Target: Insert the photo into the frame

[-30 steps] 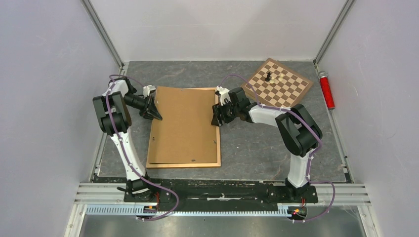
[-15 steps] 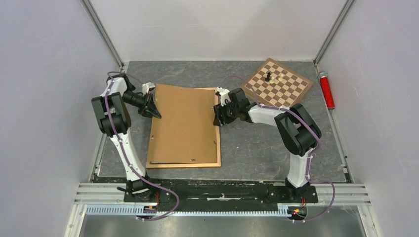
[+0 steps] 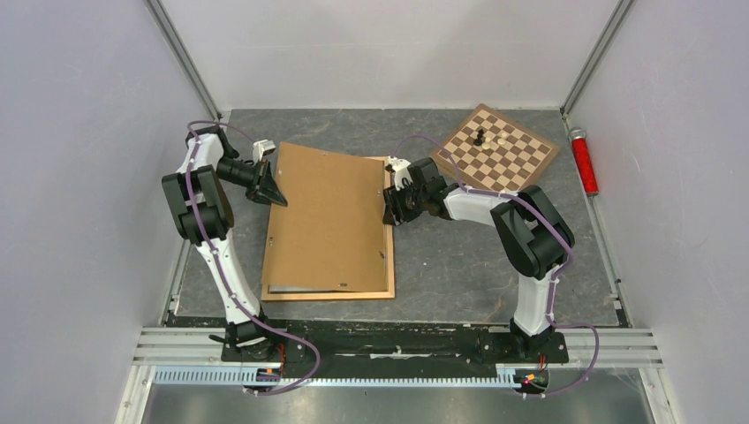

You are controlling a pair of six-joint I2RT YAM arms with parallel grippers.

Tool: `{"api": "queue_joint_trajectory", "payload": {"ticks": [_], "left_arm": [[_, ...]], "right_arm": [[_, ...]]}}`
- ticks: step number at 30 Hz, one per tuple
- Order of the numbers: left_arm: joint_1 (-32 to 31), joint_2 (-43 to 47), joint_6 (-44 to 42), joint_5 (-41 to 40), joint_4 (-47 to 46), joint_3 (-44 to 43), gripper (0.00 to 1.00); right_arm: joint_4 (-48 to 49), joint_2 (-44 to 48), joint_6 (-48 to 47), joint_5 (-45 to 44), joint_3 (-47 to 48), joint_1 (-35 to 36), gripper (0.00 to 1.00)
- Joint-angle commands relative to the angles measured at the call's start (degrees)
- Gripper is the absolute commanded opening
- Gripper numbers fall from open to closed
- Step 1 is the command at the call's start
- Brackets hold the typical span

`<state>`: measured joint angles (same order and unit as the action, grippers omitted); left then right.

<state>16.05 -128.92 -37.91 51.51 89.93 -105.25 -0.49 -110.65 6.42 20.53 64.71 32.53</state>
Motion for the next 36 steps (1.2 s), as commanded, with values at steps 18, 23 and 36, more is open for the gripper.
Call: {"api": "queue_joint_trajectory", "payload": {"ticks": [18,23,36], "left_arm": [[2.88,4.15,-0.6,12.88,4.48,2.01,0.02],[3.54,4.73,0.47,15.67,4.48,3.32,0.02],[3.36,7.29,3.95,23.66,4.47,6.99,0.02]], "right_arm": [[0.63,0.89,-1.28,-1.44,0.96,0.25,0.49],[0.58,1.57,-1.08,-1.34,0.83,0.08,0.48],[1.15,5.83,-0.15,-0.51,-0.36,-0.29,0.48]]}}
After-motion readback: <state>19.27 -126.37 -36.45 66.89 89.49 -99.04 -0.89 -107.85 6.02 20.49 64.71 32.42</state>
